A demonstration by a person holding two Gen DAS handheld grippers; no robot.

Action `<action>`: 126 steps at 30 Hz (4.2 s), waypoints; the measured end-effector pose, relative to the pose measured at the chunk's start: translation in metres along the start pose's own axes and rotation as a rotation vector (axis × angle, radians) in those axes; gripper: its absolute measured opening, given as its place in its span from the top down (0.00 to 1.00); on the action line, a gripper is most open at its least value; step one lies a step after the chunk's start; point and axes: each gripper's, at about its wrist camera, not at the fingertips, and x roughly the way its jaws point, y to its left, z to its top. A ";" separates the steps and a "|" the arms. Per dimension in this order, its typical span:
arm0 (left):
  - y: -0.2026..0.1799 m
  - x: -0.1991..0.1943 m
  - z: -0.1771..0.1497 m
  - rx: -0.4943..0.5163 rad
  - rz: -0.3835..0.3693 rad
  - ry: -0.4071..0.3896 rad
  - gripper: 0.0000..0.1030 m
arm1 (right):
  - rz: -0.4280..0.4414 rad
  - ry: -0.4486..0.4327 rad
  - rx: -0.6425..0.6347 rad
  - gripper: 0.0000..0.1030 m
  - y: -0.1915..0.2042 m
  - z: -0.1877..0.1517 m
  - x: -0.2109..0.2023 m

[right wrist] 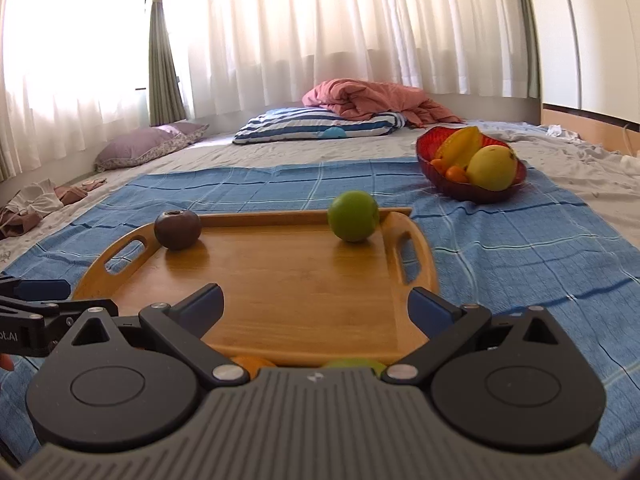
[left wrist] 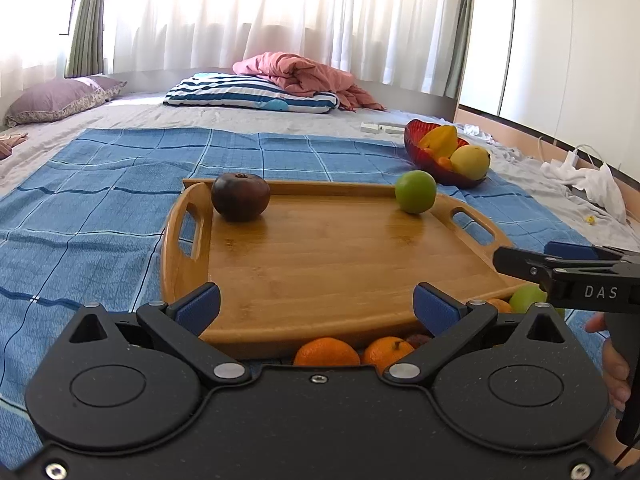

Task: Organize fruits
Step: 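Move both tools back toward the remaining fruits beside the tray, then grasp an orange mandarin with the left tool while the right tool grasps the second green apple, then carry the mandarin and green apple over the wooden tray with both tools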

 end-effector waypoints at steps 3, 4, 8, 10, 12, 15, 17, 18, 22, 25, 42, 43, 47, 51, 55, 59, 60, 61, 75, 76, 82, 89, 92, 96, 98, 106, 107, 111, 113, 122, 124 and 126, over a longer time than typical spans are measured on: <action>-0.001 -0.003 -0.005 0.002 -0.001 -0.007 0.00 | -0.032 -0.021 -0.009 0.00 -0.002 -0.007 -0.008; -0.002 -0.005 -0.006 0.005 0.000 -0.011 0.00 | -0.040 -0.026 -0.012 0.00 -0.002 -0.010 -0.010; -0.006 -0.009 -0.012 0.027 0.006 -0.022 0.00 | -0.067 -0.032 -0.027 0.00 -0.002 -0.021 -0.017; -0.008 -0.011 -0.015 0.035 0.003 -0.025 0.00 | -0.082 -0.035 -0.043 0.00 0.000 -0.025 -0.019; -0.011 -0.012 -0.017 0.042 0.001 -0.024 0.00 | -0.095 -0.038 -0.056 0.00 0.002 -0.028 -0.021; -0.014 -0.012 -0.020 0.048 0.000 -0.025 0.00 | -0.109 -0.045 -0.073 0.00 0.006 -0.034 -0.025; -0.016 -0.012 -0.022 0.054 -0.003 -0.024 0.00 | -0.113 -0.046 -0.088 0.00 0.010 -0.037 -0.026; -0.017 -0.012 -0.022 0.058 -0.005 -0.022 0.00 | -0.116 -0.047 -0.095 0.00 0.011 -0.039 -0.027; -0.021 -0.011 -0.026 0.063 -0.011 -0.020 0.00 | -0.116 -0.048 -0.098 0.00 0.013 -0.042 -0.027; -0.023 -0.010 -0.028 0.062 -0.013 -0.018 0.00 | -0.115 -0.049 -0.072 0.00 0.011 -0.043 -0.028; -0.030 -0.012 -0.039 0.096 -0.031 -0.002 0.17 | -0.054 -0.008 -0.056 0.01 0.016 -0.053 -0.028; -0.030 -0.012 -0.039 0.095 -0.032 0.002 0.19 | -0.055 -0.006 -0.056 0.01 0.016 -0.054 -0.028; -0.031 -0.011 -0.041 0.099 -0.026 0.008 0.29 | -0.058 -0.008 -0.064 0.04 0.016 -0.054 -0.029; -0.032 -0.012 -0.042 0.108 -0.009 0.003 0.35 | -0.055 -0.010 -0.069 0.06 0.016 -0.055 -0.030; -0.031 -0.014 -0.042 0.109 0.006 0.001 0.42 | -0.053 -0.013 -0.069 0.08 0.015 -0.055 -0.030; -0.027 -0.018 -0.042 0.101 0.035 -0.015 0.42 | -0.055 -0.022 -0.058 0.11 0.014 -0.055 -0.032; -0.026 -0.019 -0.042 0.103 0.045 -0.019 0.43 | -0.057 -0.025 -0.054 0.12 0.014 -0.055 -0.033; -0.025 -0.020 -0.043 0.103 0.054 -0.022 0.44 | -0.060 -0.028 -0.050 0.13 0.014 -0.055 -0.035; -0.021 -0.008 -0.046 0.087 0.091 0.010 0.57 | -0.129 -0.052 -0.021 0.27 0.004 -0.054 -0.047; -0.022 -0.007 -0.046 0.092 0.098 0.011 0.57 | -0.135 -0.054 -0.017 0.28 0.003 -0.054 -0.047; -0.024 -0.005 -0.047 0.096 0.096 0.014 0.59 | -0.158 -0.032 -0.020 0.33 0.002 -0.057 -0.045; -0.024 -0.005 -0.047 0.099 0.097 0.014 0.59 | -0.154 -0.010 -0.027 0.33 0.007 -0.059 -0.036; -0.024 -0.004 -0.047 0.098 0.096 0.016 0.59 | -0.152 -0.011 -0.019 0.33 0.007 -0.057 -0.033; -0.024 -0.003 -0.047 0.099 0.097 0.018 0.58 | -0.150 -0.011 -0.020 0.33 0.006 -0.058 -0.032; -0.024 -0.002 -0.047 0.098 0.098 0.019 0.58 | -0.149 -0.010 -0.020 0.33 0.006 -0.058 -0.033; -0.019 0.006 -0.046 0.064 0.086 0.051 0.60 | -0.126 0.005 0.001 0.32 0.002 -0.056 -0.029; -0.018 0.006 -0.046 0.061 0.085 0.051 0.60 | -0.123 0.007 0.005 0.32 0.001 -0.056 -0.028; -0.018 0.006 -0.046 0.064 0.084 0.048 0.62 | -0.121 0.009 0.009 0.32 0.000 -0.056 -0.026; -0.019 0.006 -0.045 0.066 0.084 0.048 0.63 | -0.123 0.008 0.004 0.32 0.000 -0.056 -0.026; -0.020 0.002 -0.044 0.057 0.088 0.040 0.64 | -0.132 0.037 0.004 0.38 0.003 -0.057 -0.015; -0.021 0.000 -0.043 0.072 0.095 0.026 0.64 | -0.143 0.033 -0.004 0.40 0.006 -0.058 -0.015; -0.022 -0.004 -0.041 0.084 0.102 0.012 0.64 | -0.144 0.034 -0.003 0.41 0.006 -0.057 -0.016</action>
